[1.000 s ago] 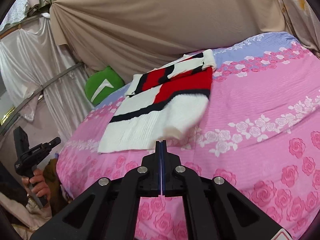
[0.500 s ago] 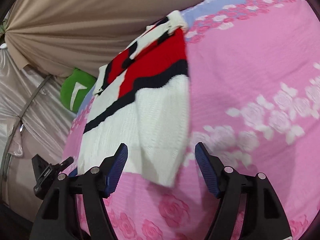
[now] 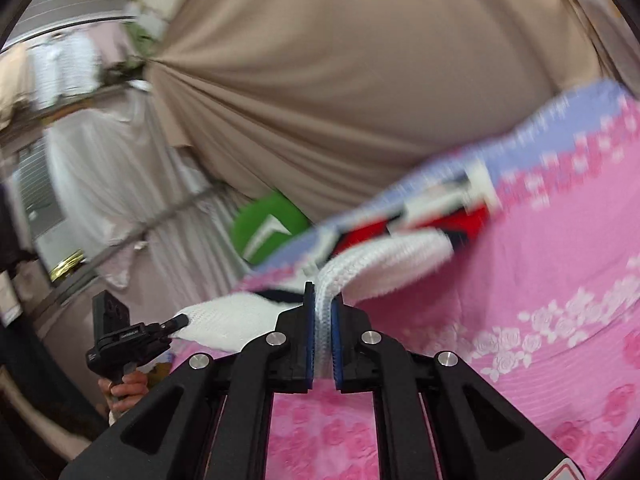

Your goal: Fold small clothes

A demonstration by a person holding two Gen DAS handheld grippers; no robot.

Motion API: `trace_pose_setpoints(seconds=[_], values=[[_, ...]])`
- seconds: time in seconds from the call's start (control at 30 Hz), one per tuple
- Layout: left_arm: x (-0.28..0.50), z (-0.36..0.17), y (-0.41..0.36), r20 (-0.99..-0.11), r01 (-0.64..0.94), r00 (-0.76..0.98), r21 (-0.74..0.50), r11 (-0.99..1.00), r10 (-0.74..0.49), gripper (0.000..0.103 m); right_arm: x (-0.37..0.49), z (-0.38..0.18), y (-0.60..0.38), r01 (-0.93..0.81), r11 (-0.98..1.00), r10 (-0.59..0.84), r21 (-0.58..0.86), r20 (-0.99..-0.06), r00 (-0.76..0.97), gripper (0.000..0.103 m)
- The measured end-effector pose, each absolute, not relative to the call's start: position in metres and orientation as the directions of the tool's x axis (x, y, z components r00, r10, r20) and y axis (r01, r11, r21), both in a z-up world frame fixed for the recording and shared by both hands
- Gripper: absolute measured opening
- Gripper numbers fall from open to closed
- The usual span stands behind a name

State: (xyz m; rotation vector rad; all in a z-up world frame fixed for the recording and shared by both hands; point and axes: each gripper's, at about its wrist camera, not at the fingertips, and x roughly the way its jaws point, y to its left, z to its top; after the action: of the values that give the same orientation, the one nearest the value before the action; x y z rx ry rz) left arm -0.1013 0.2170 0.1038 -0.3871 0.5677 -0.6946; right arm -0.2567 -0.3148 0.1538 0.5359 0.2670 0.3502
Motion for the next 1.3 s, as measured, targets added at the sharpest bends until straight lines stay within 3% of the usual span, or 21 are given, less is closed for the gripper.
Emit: trace_pose_setpoints(seconds=[0.2,0.27,0.37,0.53,0.63,0.7,0.8,0.87,0.93,1.0,1.03,1.07,1.17,1.23,1.3], values=[[-0.185,0.161,0.238,-0.154,0.639,0.663,-0.392,0.661,-0.733,0.009,-0.339,0.212,-0.293,-0.388,0.848,0.413,0.361,0.007,0.911,0.007],[-0.185,0.172,0.234,-0.129,0.647,0.678,-0.364,0.670,-0.724,0.009,-0.339,0.223,-0.298,-0.411,0.835,0.422,0.365,0.053,0.905,0.007],[-0.152,0.178,0.220,-0.167,0.614,0.692,-0.375,0.694,-0.703,0.010,-0.306,0.227,-0.315,-0.384,0.824,0.399,0.417,0.053,0.915,0.007],[-0.023,0.154,0.161,-0.366,0.432,0.743,-0.375,0.820,-0.560,0.011,-0.180,0.192,-0.368,-0.192,0.763,0.329,0.618,-0.114,0.937,0.007],[0.054,0.116,0.121,-0.504,0.302,0.757,-0.295,0.907,-0.416,0.014,-0.107,0.154,-0.386,-0.075,0.729,0.321,0.681,-0.243,0.915,0.007],[0.096,0.086,0.098,-0.579,0.231,0.756,-0.200,0.952,-0.305,0.018,-0.071,0.129,-0.395,0.066,0.750,0.229,0.659,-0.352,0.908,0.012],[0.133,0.050,0.098,-0.635,0.067,0.764,-0.101,0.993,-0.116,0.019,-0.071,0.114,-0.411,0.171,0.721,0.102,0.671,-0.346,0.933,0.015],[0.127,0.051,0.117,-0.625,0.065,0.764,-0.171,0.983,-0.159,0.025,-0.093,0.120,-0.415,0.157,0.706,0.062,0.690,-0.281,0.958,0.015],[0.103,0.062,0.135,-0.599,0.090,0.772,-0.231,0.969,-0.214,0.028,-0.109,0.130,-0.402,0.128,0.751,0.075,0.648,-0.276,0.958,0.015],[0.069,0.078,0.129,-0.559,0.195,0.775,-0.231,0.953,-0.294,0.038,-0.118,0.139,-0.365,0.063,0.816,0.139,0.574,-0.301,0.943,0.015],[0.054,0.081,0.121,-0.551,0.246,0.767,-0.220,0.944,-0.329,0.048,-0.120,0.140,-0.346,0.024,0.834,0.183,0.551,-0.318,0.930,0.015],[0.038,0.082,0.108,-0.552,0.312,0.744,-0.212,0.926,-0.377,0.056,-0.117,0.138,-0.323,-0.026,0.844,0.246,0.535,-0.345,0.906,0.016],[0.004,0.063,0.065,-0.611,0.492,0.608,-0.212,0.844,-0.508,0.056,-0.105,0.115,-0.252,-0.153,0.845,0.419,0.513,-0.457,0.785,0.019],[-0.008,0.037,0.040,-0.677,0.535,0.530,-0.200,0.821,-0.510,0.056,-0.099,0.092,-0.215,-0.189,0.849,0.474,0.493,-0.555,0.683,0.019],[-0.012,0.015,0.033,-0.722,0.527,0.522,-0.146,0.837,-0.454,0.056,-0.102,0.077,-0.200,-0.178,0.887,0.433,0.426,-0.635,0.639,0.019]])
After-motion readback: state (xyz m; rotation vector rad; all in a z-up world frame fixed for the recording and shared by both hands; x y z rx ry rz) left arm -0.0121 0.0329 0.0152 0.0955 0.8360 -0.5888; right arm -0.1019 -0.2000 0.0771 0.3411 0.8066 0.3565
